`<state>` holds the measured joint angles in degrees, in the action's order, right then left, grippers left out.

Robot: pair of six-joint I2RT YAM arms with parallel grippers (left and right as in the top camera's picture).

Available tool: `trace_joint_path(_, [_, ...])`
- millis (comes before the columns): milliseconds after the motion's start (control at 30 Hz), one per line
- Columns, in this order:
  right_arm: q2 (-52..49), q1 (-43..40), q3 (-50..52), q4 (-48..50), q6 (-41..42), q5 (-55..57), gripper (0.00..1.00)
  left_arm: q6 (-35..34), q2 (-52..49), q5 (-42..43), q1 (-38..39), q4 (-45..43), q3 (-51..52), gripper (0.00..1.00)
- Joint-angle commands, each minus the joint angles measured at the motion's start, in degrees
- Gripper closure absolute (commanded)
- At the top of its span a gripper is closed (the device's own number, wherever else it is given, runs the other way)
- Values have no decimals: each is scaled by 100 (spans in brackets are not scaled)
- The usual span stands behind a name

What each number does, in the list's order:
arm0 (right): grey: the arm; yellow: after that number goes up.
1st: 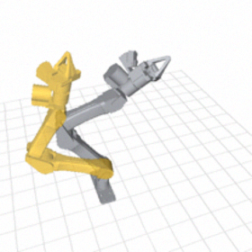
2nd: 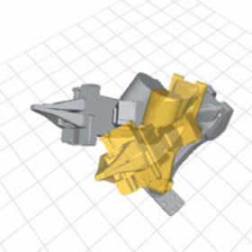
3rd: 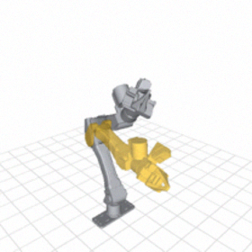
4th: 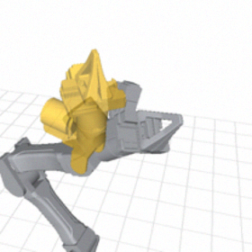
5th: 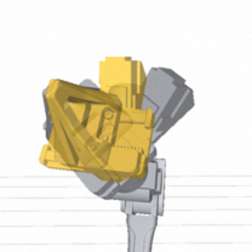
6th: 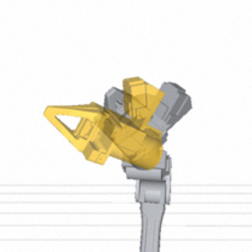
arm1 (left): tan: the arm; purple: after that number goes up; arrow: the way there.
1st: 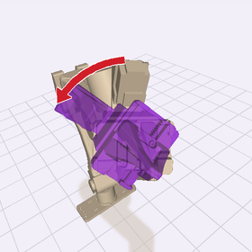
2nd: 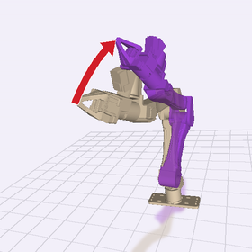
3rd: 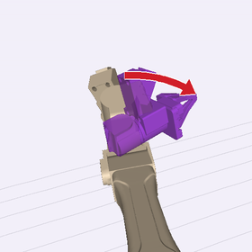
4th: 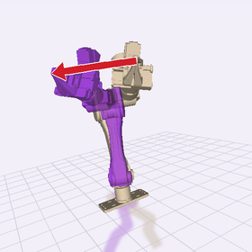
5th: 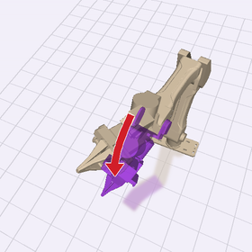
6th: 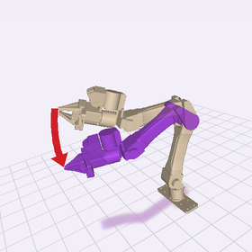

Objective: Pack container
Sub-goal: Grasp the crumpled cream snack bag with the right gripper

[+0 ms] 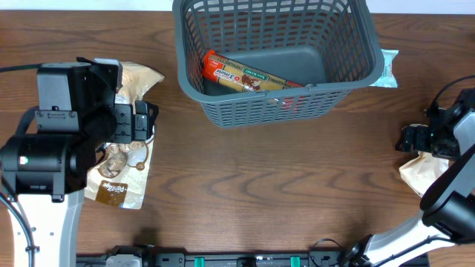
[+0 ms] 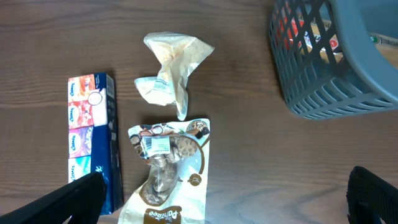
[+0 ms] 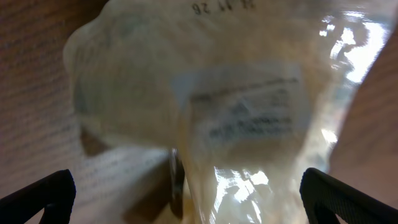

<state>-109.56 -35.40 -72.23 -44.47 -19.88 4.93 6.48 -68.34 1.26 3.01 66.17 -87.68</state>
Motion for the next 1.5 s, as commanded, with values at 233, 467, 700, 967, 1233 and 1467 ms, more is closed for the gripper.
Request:
trace_joint_path(233, [-232, -20, 127, 367, 885, -175, 1, 101, -393, -46, -2, 44, -31, 2])
trace_joint_path(467, [-361, -22, 249, 455, 883, -170, 1, 101, -459, -46, -2, 42, -31, 1])
trace_joint_path(700, [-365, -39, 267, -7, 474, 310, 1, 101, -459, -46, -2, 42, -31, 1])
trace_joint_path(967, [-365, -63, 267, -262, 752, 214, 28, 103, -459, -46, -4, 37, -31, 1])
trace_joint_path(1233, [-365, -63, 267, -136, 1069, 214, 99, 101, -459, -46, -4, 42, -31, 1])
trace_joint_path(1467, [-354, -52, 256, -42, 1513, 85, 99, 101, -459, -44, -2, 39, -31, 1])
